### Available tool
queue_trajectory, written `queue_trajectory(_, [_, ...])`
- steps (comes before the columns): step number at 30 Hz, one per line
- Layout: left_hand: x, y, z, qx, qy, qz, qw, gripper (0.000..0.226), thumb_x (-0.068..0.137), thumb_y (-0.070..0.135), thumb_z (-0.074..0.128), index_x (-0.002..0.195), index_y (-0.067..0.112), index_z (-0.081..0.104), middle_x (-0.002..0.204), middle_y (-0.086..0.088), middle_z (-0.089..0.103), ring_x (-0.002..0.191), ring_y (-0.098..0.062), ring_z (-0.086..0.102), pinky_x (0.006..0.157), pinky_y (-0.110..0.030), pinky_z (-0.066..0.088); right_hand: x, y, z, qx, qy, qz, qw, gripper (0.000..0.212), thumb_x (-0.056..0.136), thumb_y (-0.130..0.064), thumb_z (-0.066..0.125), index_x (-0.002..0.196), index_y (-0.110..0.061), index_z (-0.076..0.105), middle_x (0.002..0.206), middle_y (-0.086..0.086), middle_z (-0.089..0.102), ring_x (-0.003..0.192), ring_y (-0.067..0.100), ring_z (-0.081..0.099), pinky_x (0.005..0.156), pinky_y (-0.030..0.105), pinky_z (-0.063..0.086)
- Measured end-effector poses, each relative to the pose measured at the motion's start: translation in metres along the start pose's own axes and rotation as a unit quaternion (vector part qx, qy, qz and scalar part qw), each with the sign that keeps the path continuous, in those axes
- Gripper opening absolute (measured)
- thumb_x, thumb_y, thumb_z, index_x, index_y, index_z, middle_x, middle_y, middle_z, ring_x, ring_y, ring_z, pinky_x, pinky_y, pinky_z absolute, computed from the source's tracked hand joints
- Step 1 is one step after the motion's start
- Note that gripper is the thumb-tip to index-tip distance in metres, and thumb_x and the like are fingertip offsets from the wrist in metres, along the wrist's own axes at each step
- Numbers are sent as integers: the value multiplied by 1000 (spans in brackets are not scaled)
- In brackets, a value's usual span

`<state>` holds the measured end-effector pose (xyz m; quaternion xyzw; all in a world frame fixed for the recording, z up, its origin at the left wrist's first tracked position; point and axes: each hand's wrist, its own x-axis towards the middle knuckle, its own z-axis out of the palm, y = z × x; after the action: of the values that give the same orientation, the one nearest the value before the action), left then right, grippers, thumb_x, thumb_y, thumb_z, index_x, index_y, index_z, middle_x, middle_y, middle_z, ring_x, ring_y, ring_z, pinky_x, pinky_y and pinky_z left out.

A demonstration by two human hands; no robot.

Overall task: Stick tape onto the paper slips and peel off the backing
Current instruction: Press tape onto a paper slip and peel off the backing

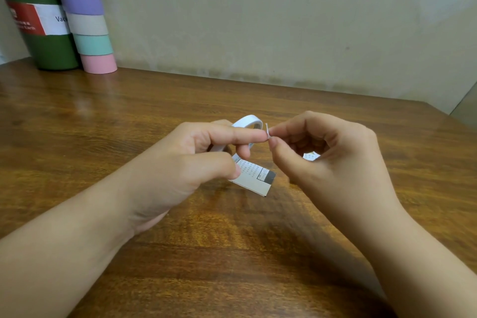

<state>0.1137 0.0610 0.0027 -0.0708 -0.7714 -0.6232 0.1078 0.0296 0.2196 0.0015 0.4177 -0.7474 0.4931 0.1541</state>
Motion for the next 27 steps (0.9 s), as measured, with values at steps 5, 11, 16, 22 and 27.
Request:
queue_trajectory(5, [0,0,0,1,-1,1,1000,48,63,9,54,101,31,74,77,11,55,69,1,48,63,-8,40,1,-2,0,37,-9,43,998,12,78,-8,71,73,-19,71,64,-11,66,55,4,57,51,10,42])
queue_trajectory(11, [0,1,1,3,0,4,1000,49,63,8,53,101,32,74,76,12,54,70,0,46,65,-8,39,2,-6,-1,87,-16,86,992,15,79,-6,70,71,-18,70,64,-6,67,51,1,54,47,8,38])
queue_trajectory(16, [0,1,0,-2,-5,2,1000,48,63,7,53,100,31,74,76,11,54,73,-3,46,66,-9,40,2,-8,-2,122,-22,119,985,13,80,-5,69,71,-15,70,58,-5,64,48,-1,50,43,8,37])
queue_trajectory(22, [-1,0,-2,-4,-11,6,1000,46,57,14,61,98,31,75,78,10,55,80,-8,48,76,-16,44,3,-7,-4,128,-31,130,983,12,80,-8,69,71,-16,71,61,-5,66,52,0,53,46,10,40])
queue_trajectory(27, [0,-1,-3,-7,-9,12,1000,47,55,22,62,99,31,75,80,10,56,82,-3,52,78,-16,45,3,-9,-4,134,-39,122,983,5,76,-13,71,72,-17,71,64,-2,67,51,0,53,46,10,40])
